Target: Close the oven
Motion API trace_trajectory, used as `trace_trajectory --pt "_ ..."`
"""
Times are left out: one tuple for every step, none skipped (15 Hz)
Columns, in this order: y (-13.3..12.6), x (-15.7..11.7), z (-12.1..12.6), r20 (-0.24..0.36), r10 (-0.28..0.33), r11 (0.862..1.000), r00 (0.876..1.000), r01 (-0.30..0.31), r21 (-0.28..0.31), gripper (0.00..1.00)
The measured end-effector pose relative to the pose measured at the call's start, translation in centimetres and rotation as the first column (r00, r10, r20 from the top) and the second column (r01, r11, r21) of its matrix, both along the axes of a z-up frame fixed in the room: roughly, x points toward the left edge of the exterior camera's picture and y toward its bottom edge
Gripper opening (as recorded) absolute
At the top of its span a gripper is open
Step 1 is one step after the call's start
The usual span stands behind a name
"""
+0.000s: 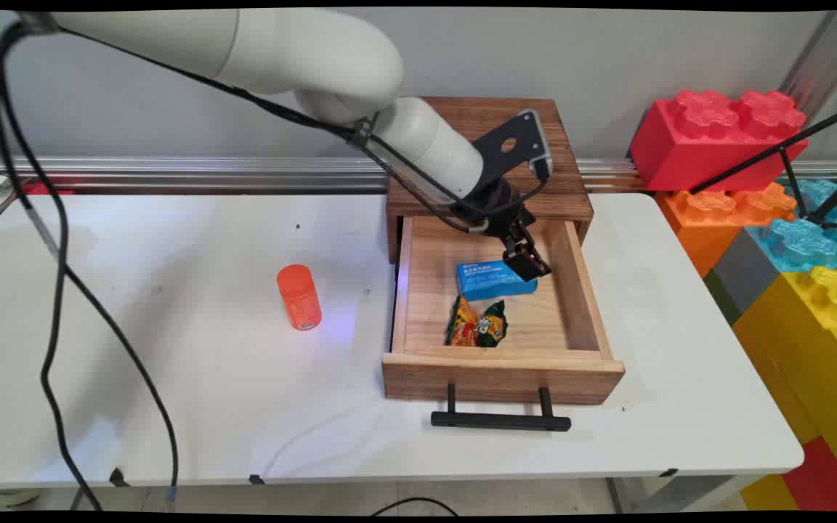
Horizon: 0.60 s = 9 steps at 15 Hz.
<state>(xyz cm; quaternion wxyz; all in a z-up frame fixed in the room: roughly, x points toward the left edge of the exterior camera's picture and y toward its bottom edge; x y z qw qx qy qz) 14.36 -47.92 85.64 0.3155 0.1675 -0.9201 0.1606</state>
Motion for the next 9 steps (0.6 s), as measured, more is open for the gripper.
trace_trajectory --pt "0.7 -0.2 0.8 0.0 0.003 1.0 1.0 -0.003 0.01 1.0" --pt "1.6 -0.4 1.6 0.001 0.004 1.0 1.0 -0.004 0.023 1.0" --pt "2.4 -0.6 2.2 0.003 0.003 0.999 1.0 -0.003 0.037 1.0" --pt "3.4 -0.7 2.8 0.007 0.0 0.998 1.0 -0.001 0.056 1.0" --pt "4.4 -0.8 3.4 0.011 -0.002 0.997 1.0 0.001 0.074 1.0" --pt "5.3 -0.8 3.8 0.015 -0.004 0.996 1.0 0.003 0.09 1.0" --pt "6.2 -0.8 4.2 0.019 -0.005 0.994 1.0 0.003 0.107 1.0" --pt "7.1 -0.8 4.6 0.024 -0.008 0.992 1.0 0.005 0.123 1.0" --pt "7.8 -0.7 4.9 0.028 -0.01 0.991 1.0 0.006 0.137 1.0"
